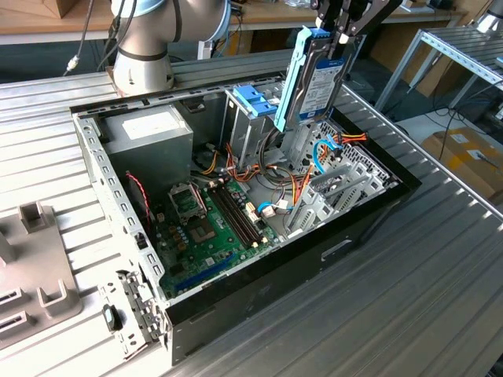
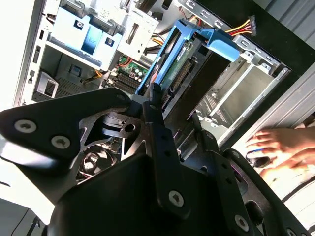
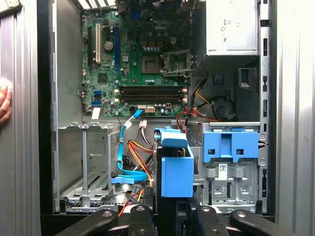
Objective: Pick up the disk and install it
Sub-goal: 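Pick up the disk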
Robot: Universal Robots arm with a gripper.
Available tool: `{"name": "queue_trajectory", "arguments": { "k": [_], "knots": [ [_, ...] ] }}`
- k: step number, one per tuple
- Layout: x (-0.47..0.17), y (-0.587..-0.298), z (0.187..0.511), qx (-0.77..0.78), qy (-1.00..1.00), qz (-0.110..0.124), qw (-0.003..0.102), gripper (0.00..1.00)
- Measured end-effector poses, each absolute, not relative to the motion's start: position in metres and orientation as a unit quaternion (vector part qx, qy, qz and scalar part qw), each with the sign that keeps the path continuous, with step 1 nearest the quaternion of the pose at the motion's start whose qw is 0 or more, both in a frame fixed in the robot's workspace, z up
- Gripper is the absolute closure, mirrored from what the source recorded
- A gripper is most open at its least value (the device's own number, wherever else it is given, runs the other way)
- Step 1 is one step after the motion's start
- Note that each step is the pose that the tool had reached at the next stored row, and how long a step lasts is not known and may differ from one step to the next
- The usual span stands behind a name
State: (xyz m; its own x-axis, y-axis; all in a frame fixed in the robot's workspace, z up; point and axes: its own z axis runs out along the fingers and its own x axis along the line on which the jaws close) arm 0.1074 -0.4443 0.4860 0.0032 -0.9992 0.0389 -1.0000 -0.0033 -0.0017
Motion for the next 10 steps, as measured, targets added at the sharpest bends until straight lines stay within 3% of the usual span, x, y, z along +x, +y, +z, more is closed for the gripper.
{"name": "queue_trajectory", "arguments": {
  "k": [10],
  "knots": [
    [0.1074, -0.4475, 0.4859, 0.708, -0.706, 0.014, 0.013, 0.65]
  ]
}}
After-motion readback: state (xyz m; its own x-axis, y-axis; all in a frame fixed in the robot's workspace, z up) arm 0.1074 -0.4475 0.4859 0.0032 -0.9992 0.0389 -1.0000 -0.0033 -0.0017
